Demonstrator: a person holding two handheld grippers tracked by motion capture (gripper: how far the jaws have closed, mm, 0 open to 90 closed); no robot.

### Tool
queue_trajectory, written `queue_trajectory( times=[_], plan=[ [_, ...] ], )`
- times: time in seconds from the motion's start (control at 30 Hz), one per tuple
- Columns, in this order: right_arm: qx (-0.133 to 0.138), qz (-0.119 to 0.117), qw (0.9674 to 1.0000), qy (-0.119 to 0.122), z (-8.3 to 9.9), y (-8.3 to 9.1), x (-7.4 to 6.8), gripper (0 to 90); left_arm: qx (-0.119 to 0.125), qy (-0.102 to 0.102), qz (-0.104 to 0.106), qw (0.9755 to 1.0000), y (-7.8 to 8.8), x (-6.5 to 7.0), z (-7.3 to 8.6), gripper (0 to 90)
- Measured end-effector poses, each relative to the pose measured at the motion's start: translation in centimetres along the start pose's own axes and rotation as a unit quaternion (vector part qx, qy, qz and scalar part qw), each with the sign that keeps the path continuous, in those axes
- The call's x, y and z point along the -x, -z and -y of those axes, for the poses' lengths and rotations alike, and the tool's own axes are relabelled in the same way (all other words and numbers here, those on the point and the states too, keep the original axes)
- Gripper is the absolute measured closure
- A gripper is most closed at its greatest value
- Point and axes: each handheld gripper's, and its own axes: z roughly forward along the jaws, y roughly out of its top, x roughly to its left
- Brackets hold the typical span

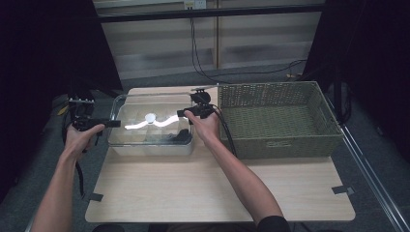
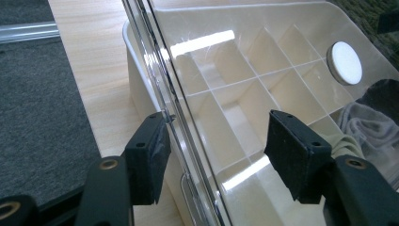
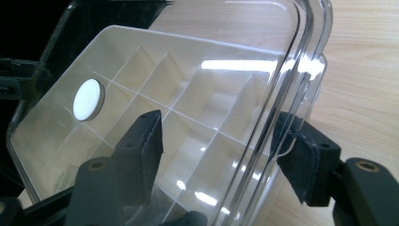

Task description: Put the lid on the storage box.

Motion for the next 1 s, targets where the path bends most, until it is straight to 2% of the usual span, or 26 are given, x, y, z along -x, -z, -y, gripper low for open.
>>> queue_trajectory(
  times=[0.1, 0.3, 0.53, 0.77, 1.0],
  plan=[
    [-0.004, 0.001, 1.0000, -0.003, 0.1, -0.2, 0.2, 32.9, -0.008, 0.000, -0.007, 0.9999, -0.4, 0.0, 0.0, 38.8],
    [-0.010, 0.008, 0.9999, -0.004, 0.3, -0.6, 0.5, 31.5, -0.011, 0.010, 0.001, 0.9999, -0.7, -0.3, 0.3, 38.3],
    [-0.018, 0.017, 0.9997, -0.001, 0.5, -0.9, 0.5, 28.3, -0.018, 0.010, 0.004, 0.9998, -1.0, -0.5, 0.2, 36.5],
    [-0.021, 0.019, 0.9996, -0.007, 0.8, -1.1, 0.8, 27.4, -0.020, 0.026, 0.013, 0.9994, -1.4, -0.7, 0.5, 34.5],
    [-0.024, 0.023, 0.9994, -0.009, 0.9, -1.2, 0.8, 27.0, -0.025, 0.023, 0.013, 0.9993, -1.5, -0.8, 0.5, 33.2]
  ],
)
